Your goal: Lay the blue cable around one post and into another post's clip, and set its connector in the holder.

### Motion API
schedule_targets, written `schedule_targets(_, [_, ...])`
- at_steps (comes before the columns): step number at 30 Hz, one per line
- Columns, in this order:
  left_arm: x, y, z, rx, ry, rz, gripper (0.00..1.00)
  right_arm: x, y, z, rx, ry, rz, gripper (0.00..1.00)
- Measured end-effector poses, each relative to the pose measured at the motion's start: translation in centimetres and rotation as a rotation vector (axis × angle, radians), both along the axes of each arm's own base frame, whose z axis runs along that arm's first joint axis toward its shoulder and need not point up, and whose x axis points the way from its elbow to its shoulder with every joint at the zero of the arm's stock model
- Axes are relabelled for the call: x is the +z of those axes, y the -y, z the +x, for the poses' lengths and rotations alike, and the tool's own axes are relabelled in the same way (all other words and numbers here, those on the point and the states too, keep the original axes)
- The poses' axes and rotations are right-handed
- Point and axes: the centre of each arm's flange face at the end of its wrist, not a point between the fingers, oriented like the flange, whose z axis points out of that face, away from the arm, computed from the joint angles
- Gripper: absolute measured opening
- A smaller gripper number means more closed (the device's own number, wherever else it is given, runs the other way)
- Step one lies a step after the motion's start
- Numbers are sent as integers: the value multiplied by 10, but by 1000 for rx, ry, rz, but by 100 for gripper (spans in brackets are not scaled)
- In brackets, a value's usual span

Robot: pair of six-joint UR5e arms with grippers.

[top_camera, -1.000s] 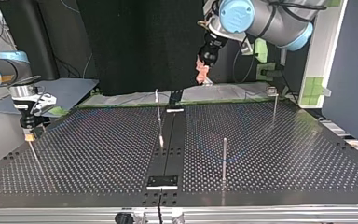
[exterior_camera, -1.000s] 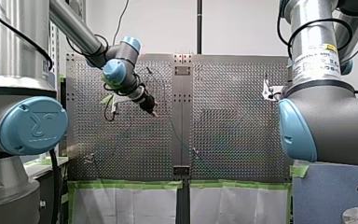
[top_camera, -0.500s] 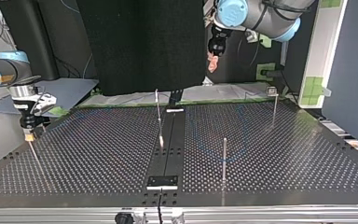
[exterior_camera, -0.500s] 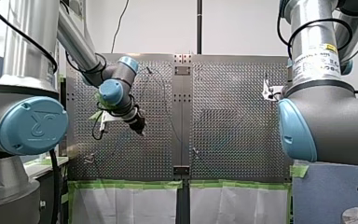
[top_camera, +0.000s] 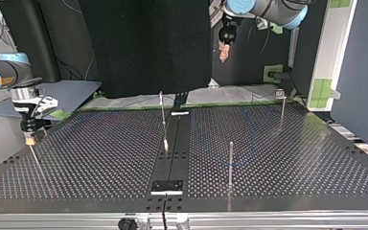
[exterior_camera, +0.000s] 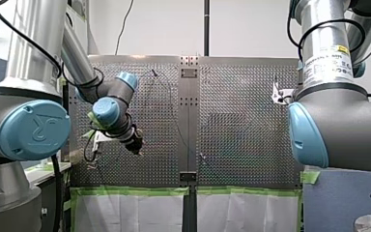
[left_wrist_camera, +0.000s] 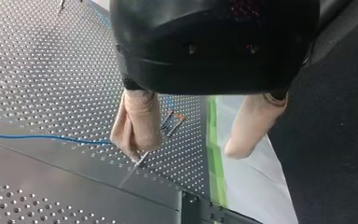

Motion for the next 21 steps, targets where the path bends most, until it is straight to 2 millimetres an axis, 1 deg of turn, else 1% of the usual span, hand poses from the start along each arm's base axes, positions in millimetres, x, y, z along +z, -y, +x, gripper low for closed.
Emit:
schedule_targets(8, [-20,-11,-26,0,-3,-12,100,0,0,0,0,0,0,100])
schedule_targets(10, [-23,-12,-29,3,1,-28,100,0,0,0,0,0,0,100])
schedule_targets(13, [-22,-9,-26,2,21,-71,100,0,0,0,0,0,0,100])
schedule_targets(21, [-12,4,-7,-27,102,-156,100,0,0,0,0,0,0,100])
